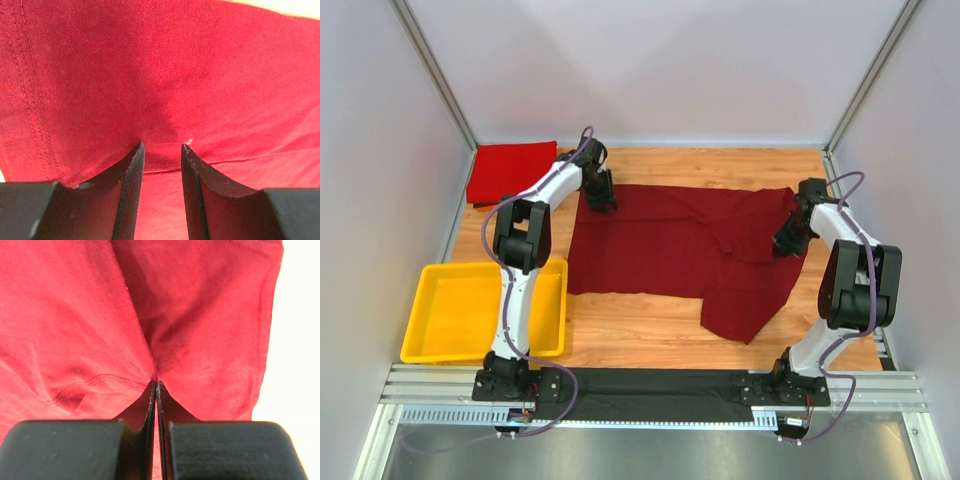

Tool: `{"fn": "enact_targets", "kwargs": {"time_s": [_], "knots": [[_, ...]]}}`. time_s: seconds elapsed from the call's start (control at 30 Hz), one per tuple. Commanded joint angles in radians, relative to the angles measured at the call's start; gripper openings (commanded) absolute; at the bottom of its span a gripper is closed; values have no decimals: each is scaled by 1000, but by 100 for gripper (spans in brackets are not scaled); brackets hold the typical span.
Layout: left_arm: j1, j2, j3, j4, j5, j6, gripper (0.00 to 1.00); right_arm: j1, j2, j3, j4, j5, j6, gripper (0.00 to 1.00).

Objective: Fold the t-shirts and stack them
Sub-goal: Fold the tshirt

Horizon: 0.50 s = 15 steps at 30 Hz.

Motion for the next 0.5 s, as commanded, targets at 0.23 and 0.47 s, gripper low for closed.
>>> {"fn": "enact_targets", "kwargs": {"time_s": [0.23, 0.47], "knots": [[3, 35, 16, -60, -84, 32, 43, 1, -65, -130, 71, 46, 113, 0], [7, 32, 14, -77, -88, 36, 43, 1, -65, -121, 100, 46, 119, 2]]}}
